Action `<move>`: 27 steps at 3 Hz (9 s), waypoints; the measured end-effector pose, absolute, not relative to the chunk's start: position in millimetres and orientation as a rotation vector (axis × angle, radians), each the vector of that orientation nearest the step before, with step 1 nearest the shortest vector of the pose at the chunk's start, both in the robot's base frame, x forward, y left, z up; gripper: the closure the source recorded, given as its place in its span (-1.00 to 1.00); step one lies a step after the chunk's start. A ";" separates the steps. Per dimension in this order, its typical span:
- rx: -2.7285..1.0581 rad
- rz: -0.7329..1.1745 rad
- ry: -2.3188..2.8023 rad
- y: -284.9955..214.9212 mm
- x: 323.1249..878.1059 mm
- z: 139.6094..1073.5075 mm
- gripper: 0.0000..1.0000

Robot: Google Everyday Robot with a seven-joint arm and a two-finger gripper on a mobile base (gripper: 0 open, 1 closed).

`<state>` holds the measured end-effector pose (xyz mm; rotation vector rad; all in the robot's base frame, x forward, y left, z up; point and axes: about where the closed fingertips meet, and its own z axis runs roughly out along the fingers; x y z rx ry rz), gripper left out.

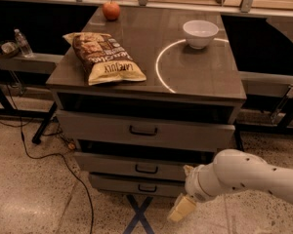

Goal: Open middle drawer

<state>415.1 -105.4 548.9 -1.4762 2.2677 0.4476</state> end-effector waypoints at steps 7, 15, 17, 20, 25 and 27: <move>-1.406 0.387 2.118 -73.6 537.6 433.9 -0.42; -1.343 0.357 2.125 -77.9 514.9 549.8 1.00; -1.359 0.378 2.118 -65.5 511.0 478.4 1.00; -1.353 0.382 2.184 -91.4 479.1 440.1 1.00; -1.319 0.431 2.234 -118.3 433.3 465.6 1.00; -1.239 0.399 2.172 -141.8 461.6 509.5 1.00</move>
Offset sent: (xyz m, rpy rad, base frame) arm 0.0704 0.0303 -0.0869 0.0937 -0.1471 -0.0278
